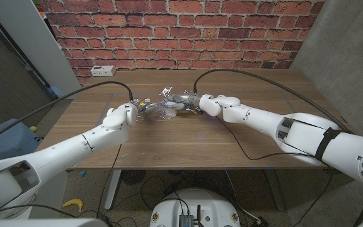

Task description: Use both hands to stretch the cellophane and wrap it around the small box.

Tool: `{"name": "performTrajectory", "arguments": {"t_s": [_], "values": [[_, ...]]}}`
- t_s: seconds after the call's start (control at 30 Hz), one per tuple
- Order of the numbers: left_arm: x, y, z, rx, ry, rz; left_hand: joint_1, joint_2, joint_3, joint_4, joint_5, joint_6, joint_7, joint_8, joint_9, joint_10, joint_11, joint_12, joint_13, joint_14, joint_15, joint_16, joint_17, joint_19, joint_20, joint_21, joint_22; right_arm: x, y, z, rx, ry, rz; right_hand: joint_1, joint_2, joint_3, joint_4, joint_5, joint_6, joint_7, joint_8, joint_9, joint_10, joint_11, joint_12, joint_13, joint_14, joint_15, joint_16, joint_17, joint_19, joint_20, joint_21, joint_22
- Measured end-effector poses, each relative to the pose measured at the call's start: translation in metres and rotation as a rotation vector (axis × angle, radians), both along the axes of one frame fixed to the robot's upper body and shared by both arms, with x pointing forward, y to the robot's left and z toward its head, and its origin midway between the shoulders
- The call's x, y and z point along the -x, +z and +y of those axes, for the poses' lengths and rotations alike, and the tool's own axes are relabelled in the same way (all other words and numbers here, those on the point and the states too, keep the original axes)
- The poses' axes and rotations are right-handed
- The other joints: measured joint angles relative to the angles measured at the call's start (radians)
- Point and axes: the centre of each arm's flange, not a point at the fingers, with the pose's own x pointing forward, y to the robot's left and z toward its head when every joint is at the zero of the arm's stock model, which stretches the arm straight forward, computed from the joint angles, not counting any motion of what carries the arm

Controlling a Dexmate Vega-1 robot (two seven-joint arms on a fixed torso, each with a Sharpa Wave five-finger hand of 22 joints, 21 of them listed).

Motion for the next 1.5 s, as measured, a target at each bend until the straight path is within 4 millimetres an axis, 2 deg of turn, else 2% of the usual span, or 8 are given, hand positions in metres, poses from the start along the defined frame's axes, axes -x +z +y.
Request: {"name": "performTrajectory", "arguments": {"t_s": [0.47,0.53,0.57,0.67,0.87,1.1,1.27,1.5], "values": [[-0.002,0.002,-0.004,-0.008,0.003,0.006,0.000,0.000,-0.004,0.004,0.005,-0.009,0.001,-0.001,-0.003,-0.005,0.005,-0.001,-0.003,0.000,0.000,0.000,0.000,0.000,0.000,-0.004,0.000,-0.001,0.002,-0.002,-0.020,-0.005,0.010,0.043,-0.042,-0.018,-0.018,0.005,-0.041,0.005,-0.004,0.000,-0.021,0.000,0.000,0.001,-0.004,-0.004,-0.012,-0.010,0.001,0.010,0.003,0.000],[-0.002,0.002,-0.004,-0.010,0.004,0.007,0.000,0.000,-0.004,0.004,0.005,-0.009,0.001,-0.001,-0.003,-0.005,0.005,-0.001,-0.003,0.000,0.000,0.000,0.000,0.000,0.000,-0.004,0.000,-0.001,0.005,-0.004,-0.060,0.003,0.027,0.044,-0.043,0.002,-0.047,0.007,-0.041,0.005,-0.004,0.000,-0.021,0.000,0.000,0.003,-0.006,-0.006,-0.012,-0.010,-0.002,0.017,-0.002,0.000],[-0.002,0.002,-0.005,-0.010,0.003,0.007,0.000,0.000,-0.004,0.004,0.005,-0.009,0.001,-0.001,-0.003,-0.005,0.005,-0.001,-0.003,0.000,0.000,0.000,0.000,0.000,0.000,-0.006,0.000,0.000,0.006,-0.004,-0.074,0.012,0.035,0.046,-0.047,0.003,-0.055,0.007,-0.041,0.005,-0.004,0.000,-0.021,0.000,0.000,0.003,-0.012,-0.006,-0.012,-0.010,-0.004,0.022,-0.002,0.000],[-0.002,0.003,-0.005,-0.014,0.006,0.008,0.000,0.000,-0.004,0.004,0.005,-0.009,0.001,-0.001,-0.003,-0.009,0.002,0.004,-0.003,0.000,0.000,0.000,0.000,0.000,0.000,-0.008,0.000,0.000,0.011,-0.008,-0.144,0.028,0.067,0.039,-0.077,0.002,-0.060,0.000,-0.045,0.009,-0.004,0.000,-0.021,0.000,0.000,0.003,-0.015,-0.004,-0.012,-0.008,-0.008,0.026,-0.008,-0.002],[-0.002,0.003,-0.006,-0.018,0.009,0.009,0.000,0.000,-0.007,0.007,0.005,-0.009,0.002,0.002,-0.003,-0.011,0.000,0.004,-0.003,0.000,0.000,0.000,0.000,0.000,0.000,-0.008,0.000,0.001,0.019,-0.013,-0.267,0.068,0.123,0.018,-0.098,-0.012,-0.052,0.000,-0.042,0.015,0.000,0.000,-0.027,0.005,0.000,0.003,-0.035,-0.005,-0.023,-0.006,-0.016,0.052,-0.014,0.012],[-0.001,0.004,-0.007,-0.021,0.008,0.006,0.000,0.000,-0.008,0.008,0.005,-0.009,0.002,0.002,-0.002,-0.011,0.000,0.004,-0.004,-0.004,-0.004,0.000,0.000,0.000,0.000,-0.011,0.000,0.003,0.031,-0.019,-0.420,0.131,0.182,-0.005,-0.108,-0.027,-0.045,-0.005,-0.035,0.022,0.008,0.000,-0.027,0.005,0.000,0.003,-0.046,-0.003,-0.023,-0.002,-0.031,0.059,-0.022,0.007],[0.001,0.005,-0.007,-0.016,0.001,-0.012,0.005,0.005,-0.008,0.008,0.005,-0.008,0.002,0.009,0.003,-0.003,0.019,0.011,-0.003,0.007,-0.001,0.004,0.000,0.000,0.000,-0.011,0.000,0.003,0.038,-0.025,-0.525,0.171,0.214,-0.020,-0.115,-0.035,-0.045,-0.007,-0.028,0.022,0.012,0.000,-0.027,0.005,0.004,0.003,-0.051,-0.004,-0.027,-0.002,-0.038,0.066,-0.024,0.007],[0.007,0.005,-0.006,0.008,-0.036,-0.098,0.021,0.021,-0.008,0.008,0.005,0.030,0.004,0.020,0.004,0.029,0.043,0.022,0.001,0.072,-0.002,0.019,0.000,0.044,0.022,-0.011,0.000,0.003,0.047,-0.034,-0.640,0.210,0.235,-0.029,-0.118,-0.039,-0.040,-0.007,-0.017,0.022,0.012,0.000,-0.019,0.005,0.008,0.003,-0.060,-0.002,-0.027,0.000,-0.044,0.072,-0.024,0.007]]}}
